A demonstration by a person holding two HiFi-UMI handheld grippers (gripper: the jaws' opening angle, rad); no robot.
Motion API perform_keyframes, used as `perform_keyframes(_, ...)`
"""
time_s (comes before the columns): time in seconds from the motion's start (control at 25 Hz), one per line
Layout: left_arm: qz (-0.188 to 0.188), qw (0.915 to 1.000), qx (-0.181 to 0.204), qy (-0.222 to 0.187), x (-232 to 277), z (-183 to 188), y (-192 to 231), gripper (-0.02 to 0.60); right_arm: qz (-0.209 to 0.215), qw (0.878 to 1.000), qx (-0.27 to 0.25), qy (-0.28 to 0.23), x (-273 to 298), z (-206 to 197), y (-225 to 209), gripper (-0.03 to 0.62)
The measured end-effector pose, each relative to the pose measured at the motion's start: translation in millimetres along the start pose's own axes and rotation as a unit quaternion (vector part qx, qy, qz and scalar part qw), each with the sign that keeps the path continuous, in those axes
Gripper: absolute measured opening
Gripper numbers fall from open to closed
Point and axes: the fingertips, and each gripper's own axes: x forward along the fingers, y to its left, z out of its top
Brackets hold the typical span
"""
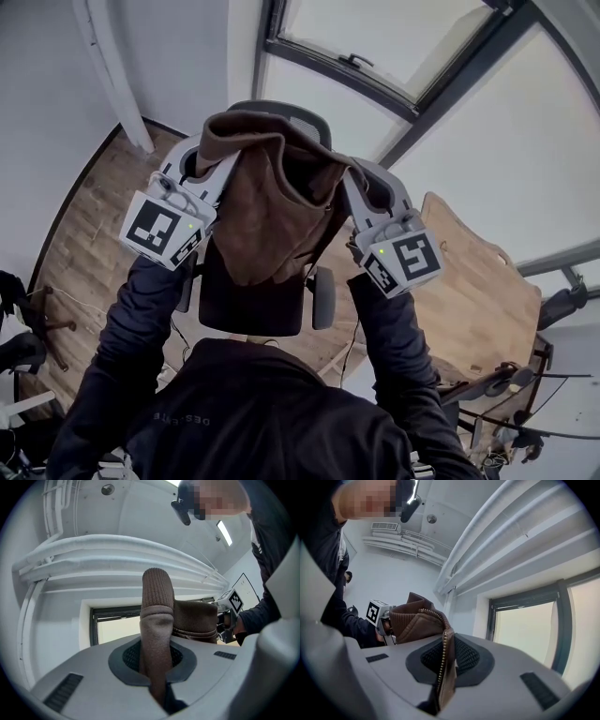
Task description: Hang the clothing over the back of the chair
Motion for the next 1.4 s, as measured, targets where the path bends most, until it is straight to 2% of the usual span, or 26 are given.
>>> perform_keyframes(0.24,-0.005,1.0,0.001,0.0,26,-1,25,0.031,-0.001,1.0,0.007,-0.005,28,5,-27,0.031)
perform_keyframes(0.68,-0.012,0.9995,0.021,-0.02,64,22,68,0.031,-0.011,1.0,-0.01,-0.018,69,36,-66,0.031)
perform_keyframes(0.96,-0.002,0.998,0.056,-0.031,96,27,102,0.031,-0.025,0.999,-0.028,-0.026,106,48,-101,0.031)
perform_keyframes(1.4,0.004,0.9969,0.072,-0.031,140,6,154,0.031,-0.051,0.996,-0.056,-0.048,166,39,-145,0.031)
